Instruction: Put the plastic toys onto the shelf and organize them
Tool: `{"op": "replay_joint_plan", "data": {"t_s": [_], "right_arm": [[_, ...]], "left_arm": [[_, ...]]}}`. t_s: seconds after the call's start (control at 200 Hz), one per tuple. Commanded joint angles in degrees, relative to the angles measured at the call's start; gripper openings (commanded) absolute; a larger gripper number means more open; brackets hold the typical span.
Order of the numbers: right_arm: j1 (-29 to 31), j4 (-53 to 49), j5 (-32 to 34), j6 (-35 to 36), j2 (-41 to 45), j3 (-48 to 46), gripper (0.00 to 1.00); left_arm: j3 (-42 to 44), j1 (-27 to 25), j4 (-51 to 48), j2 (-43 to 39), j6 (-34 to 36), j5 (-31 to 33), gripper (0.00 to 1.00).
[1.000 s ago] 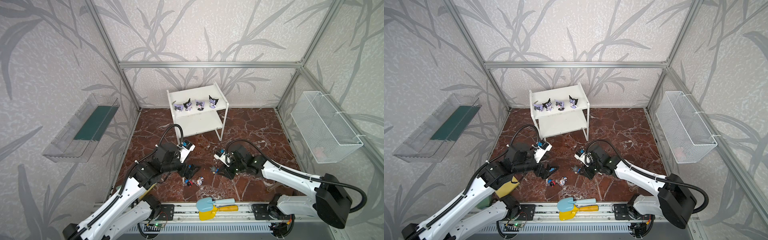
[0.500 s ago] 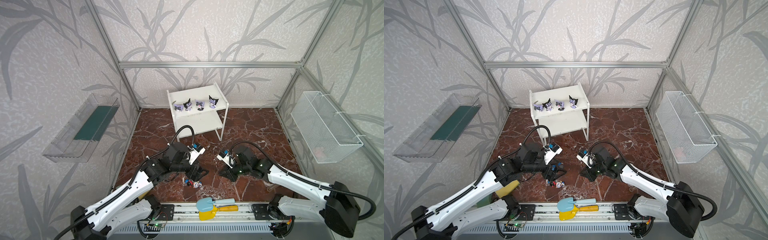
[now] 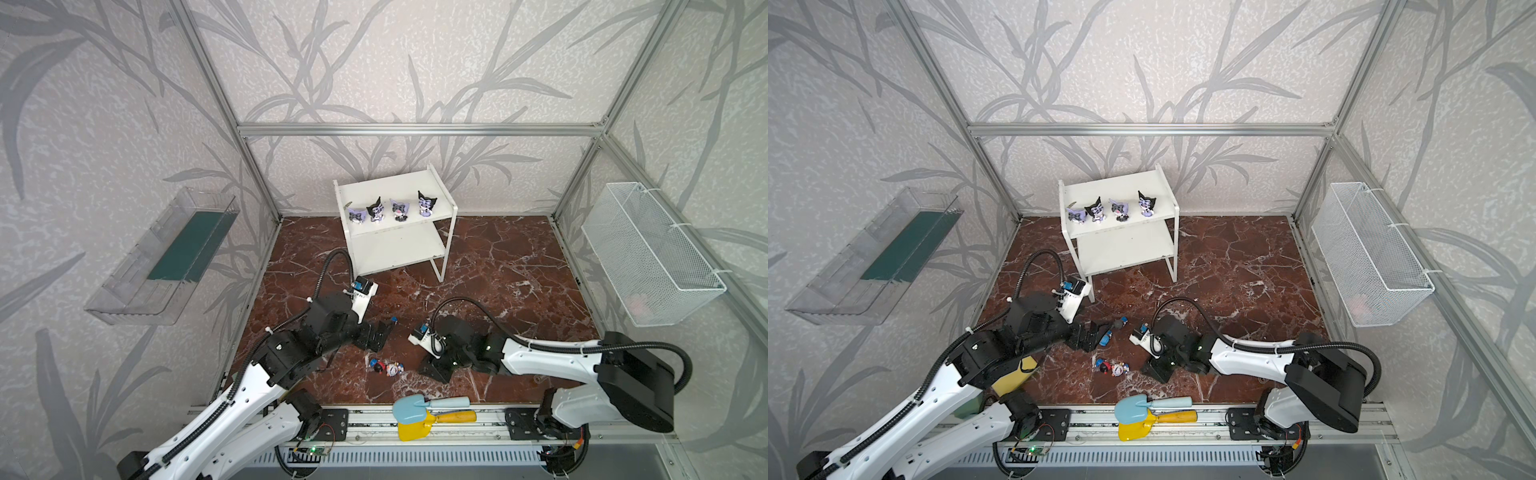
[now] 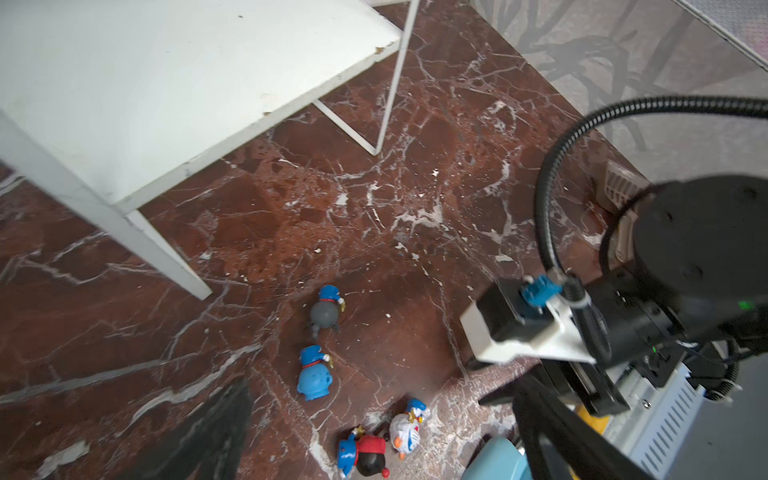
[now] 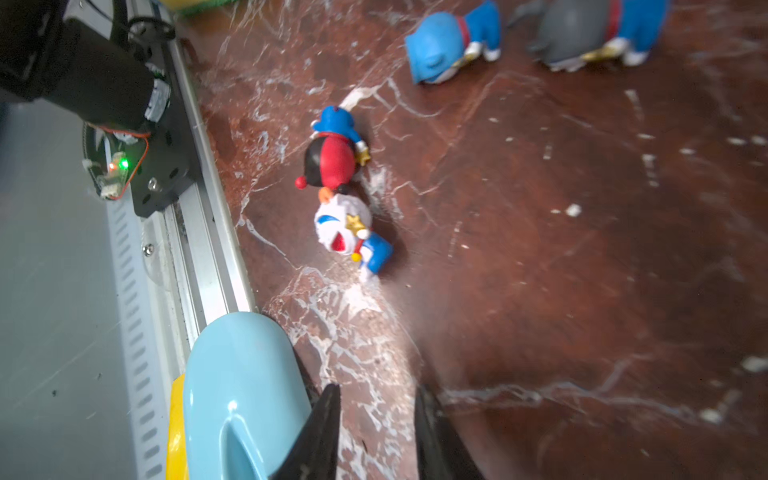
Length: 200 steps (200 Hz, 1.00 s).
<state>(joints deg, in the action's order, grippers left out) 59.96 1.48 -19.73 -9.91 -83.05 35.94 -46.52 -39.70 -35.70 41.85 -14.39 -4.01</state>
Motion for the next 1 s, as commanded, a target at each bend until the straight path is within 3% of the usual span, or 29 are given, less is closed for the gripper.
{"op": "replay_joint_plan", "data": {"t_s": [0.0, 0.2, 0.56, 0.755, 0.995], "right_arm": [[1.01, 4.44, 1.56, 4.06, -4.49, 3.57, 0.36], [1.13, -0.62, -2.79, 13.09, -11.23, 10.46, 0.46], [-0.02, -19.21, -12.53, 24.52, -21.47, 24.98, 0.48], [0.0, -25.41, -12.28, 27.82, -23.77, 28.99, 0.47], [0.17, -30.32, -10.31, 30.17, -25.84, 33.27, 0.45]], "left_arm": [[-0.03, 1.27, -2.61, -2.17, -1.21, 4.36, 1.0], [-0.48, 2.73, -4.25, -5.95, 0.14, 2.76, 1.0], [-6.97, 2.8, -11.65, -5.87, 3.94, -6.34, 0.99], [-13.81, 2.79, -19.05, -2.16, 6.2, -12.29, 0.99], [-13.95, 2.81, -19.35, -2.29, 6.94, -13.2, 0.99]]}}
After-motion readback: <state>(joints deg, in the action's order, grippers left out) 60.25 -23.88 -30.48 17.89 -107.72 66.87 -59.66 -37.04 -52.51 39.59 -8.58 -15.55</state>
